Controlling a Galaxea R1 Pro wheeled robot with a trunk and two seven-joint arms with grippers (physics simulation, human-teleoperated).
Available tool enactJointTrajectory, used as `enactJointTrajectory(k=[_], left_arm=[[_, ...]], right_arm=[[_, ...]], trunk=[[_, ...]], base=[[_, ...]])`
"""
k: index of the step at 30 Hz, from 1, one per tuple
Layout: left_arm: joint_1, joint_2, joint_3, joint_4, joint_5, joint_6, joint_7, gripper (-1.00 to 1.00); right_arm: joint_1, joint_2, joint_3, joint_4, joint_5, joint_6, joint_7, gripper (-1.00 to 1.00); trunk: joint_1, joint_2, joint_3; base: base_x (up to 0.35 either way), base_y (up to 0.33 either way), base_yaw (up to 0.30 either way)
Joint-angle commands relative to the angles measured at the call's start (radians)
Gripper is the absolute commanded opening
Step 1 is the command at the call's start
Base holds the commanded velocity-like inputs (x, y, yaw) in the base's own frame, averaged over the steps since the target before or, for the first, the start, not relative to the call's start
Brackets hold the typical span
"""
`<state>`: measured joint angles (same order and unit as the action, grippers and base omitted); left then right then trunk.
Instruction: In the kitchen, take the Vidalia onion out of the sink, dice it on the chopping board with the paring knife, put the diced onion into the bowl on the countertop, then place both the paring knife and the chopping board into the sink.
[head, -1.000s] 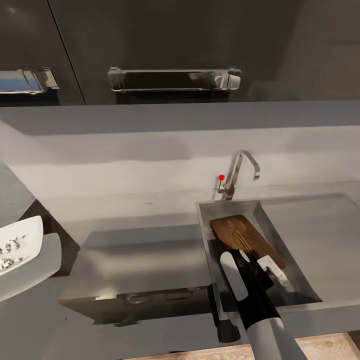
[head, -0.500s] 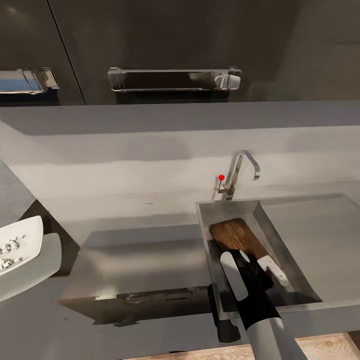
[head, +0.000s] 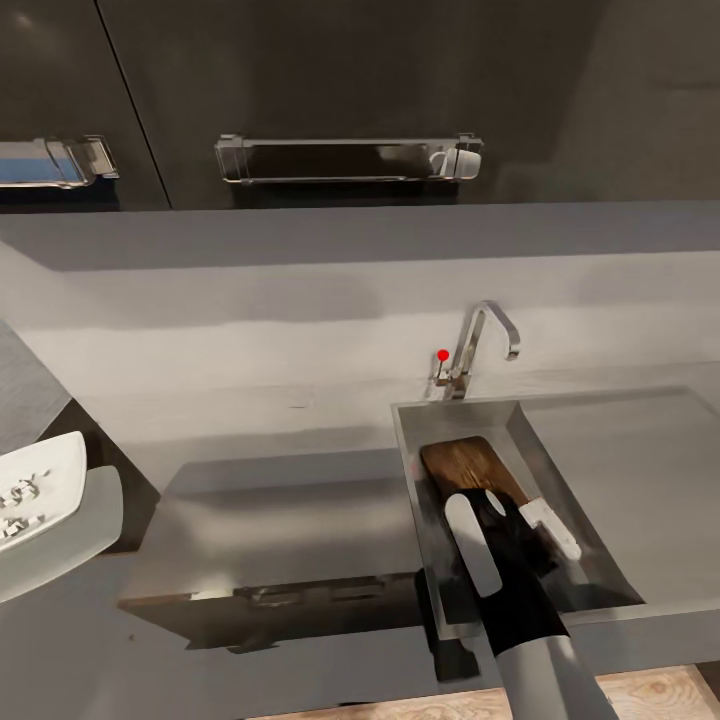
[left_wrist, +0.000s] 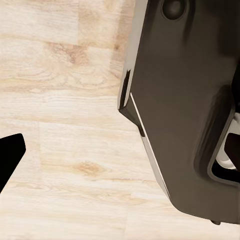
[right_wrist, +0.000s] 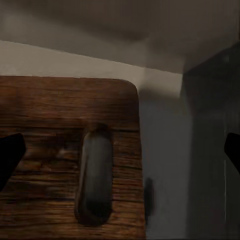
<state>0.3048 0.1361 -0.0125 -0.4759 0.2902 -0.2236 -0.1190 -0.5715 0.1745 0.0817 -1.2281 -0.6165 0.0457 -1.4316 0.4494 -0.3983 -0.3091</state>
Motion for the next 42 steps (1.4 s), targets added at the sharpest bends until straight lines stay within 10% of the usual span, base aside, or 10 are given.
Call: enactJointTrajectory(k=[1,7,16,27,42], left_arm=[[0.0,0.0,-0.001,-0.001,0.01,0.0,-0.005,1.0],[0.0,0.0,-0.001,-0.001,0.01,0.0,-0.005,1.0],[0.0,0.0,-0.001,-0.001,0.01,0.0,-0.005,1.0],[0.0,0.0,-0.001,-0.001,0.01,0.0,-0.005,1.0],[0.0,0.0,-0.001,-0.001,0.01,0.0,-0.005,1.0]], right_arm=[[-0.001,0.0,0.007,-0.067,-0.002,0.02,-0.005,1.0],[-0.001,0.0,0.161,-0.344,0.003,0.295,-0.014,1.0],[-0.001,0.0,0.483,-0.373,0.003,0.355,0.027,1.0],[-0.001,-0.007,0.544,-0.387,0.003,0.36,0.159,1.0],[-0.001,-0.033,0.636,-0.396,0.003,0.353,0.169,1.0]], trunk=[[0.001,-0.002,-0.002],[0.001,-0.002,-0.002],[0.001,-0.002,-0.002],[0.001,-0.002,-0.002],[0.001,-0.002,-0.002]], base=[[0.0,0.0,0.0],[0.0,0.0,0.0],[-0.096,0.0,0.0],[-0.291,0.0,0.0],[-0.328,0.0,0.0]])
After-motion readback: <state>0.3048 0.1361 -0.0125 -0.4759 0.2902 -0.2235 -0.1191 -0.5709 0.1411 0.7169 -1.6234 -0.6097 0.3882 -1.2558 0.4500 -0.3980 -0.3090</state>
